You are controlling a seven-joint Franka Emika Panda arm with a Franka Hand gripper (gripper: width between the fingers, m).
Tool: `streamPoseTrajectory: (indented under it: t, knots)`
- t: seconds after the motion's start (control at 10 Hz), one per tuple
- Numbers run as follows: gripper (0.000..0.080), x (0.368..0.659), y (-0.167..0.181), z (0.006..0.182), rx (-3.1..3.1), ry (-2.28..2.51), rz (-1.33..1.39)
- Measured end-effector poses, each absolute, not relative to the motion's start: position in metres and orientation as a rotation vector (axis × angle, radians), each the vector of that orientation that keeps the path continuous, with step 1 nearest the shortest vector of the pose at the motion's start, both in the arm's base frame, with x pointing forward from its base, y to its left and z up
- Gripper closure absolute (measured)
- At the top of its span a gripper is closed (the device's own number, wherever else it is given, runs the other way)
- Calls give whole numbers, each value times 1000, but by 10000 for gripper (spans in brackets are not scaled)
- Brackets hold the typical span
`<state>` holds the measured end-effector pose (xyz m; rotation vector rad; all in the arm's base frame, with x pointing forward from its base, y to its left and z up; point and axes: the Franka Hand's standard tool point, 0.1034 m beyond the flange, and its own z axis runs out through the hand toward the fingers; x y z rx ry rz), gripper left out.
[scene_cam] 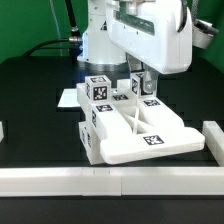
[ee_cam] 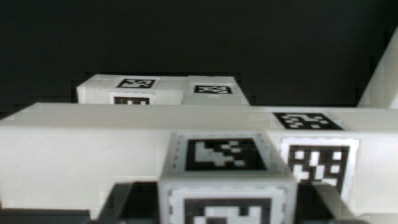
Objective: Assemble chair
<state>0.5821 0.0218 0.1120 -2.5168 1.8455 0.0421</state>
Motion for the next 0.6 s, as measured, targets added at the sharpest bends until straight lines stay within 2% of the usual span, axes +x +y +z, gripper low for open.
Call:
streamPoseTrajectory:
  t: [0.2,0.6]
  knots:
    - [195,582,22,112,-2517,1846,42]
    - [152,582,22,112,-2517,1846,43]
